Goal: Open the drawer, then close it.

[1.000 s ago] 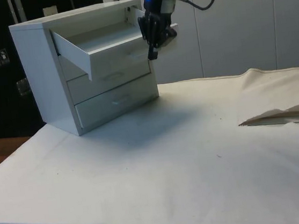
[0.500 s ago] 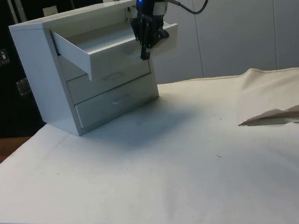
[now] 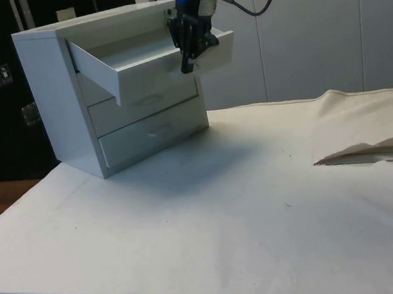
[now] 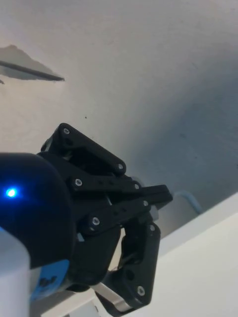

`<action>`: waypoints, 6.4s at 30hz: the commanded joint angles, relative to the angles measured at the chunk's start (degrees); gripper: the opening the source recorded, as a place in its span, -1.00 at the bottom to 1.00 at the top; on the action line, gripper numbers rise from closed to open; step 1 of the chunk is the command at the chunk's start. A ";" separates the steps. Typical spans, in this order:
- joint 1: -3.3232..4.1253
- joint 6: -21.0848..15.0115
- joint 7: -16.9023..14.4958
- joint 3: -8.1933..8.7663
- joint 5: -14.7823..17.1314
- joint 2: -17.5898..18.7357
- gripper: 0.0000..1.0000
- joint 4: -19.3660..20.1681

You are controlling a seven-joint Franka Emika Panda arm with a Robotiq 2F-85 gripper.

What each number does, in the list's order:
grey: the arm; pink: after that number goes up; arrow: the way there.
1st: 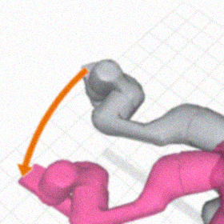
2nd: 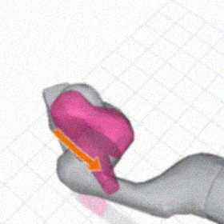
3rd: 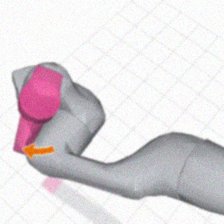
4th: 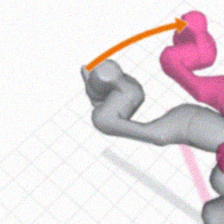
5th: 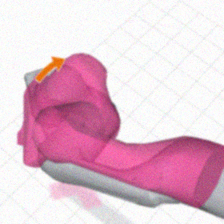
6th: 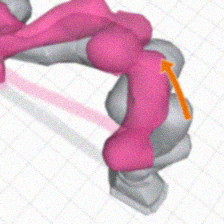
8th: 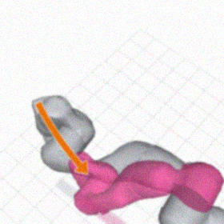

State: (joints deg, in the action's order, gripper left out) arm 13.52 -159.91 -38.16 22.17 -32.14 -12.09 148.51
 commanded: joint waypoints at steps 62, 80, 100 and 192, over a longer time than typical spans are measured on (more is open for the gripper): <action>-0.52 7.33 -1.15 -0.11 -8.77 -0.40 -1.00 -7.62; -0.29 9.63 -1.95 -0.46 -9.68 -0.06 -1.00 -10.54; -0.29 10.43 -2.01 0.00 -12.38 2.46 -1.00 -15.01; 0.17 10.20 -0.80 2.01 -14.44 15.30 -1.00 -27.16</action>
State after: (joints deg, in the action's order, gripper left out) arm 13.81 -149.14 -39.13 24.06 -46.47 2.29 122.04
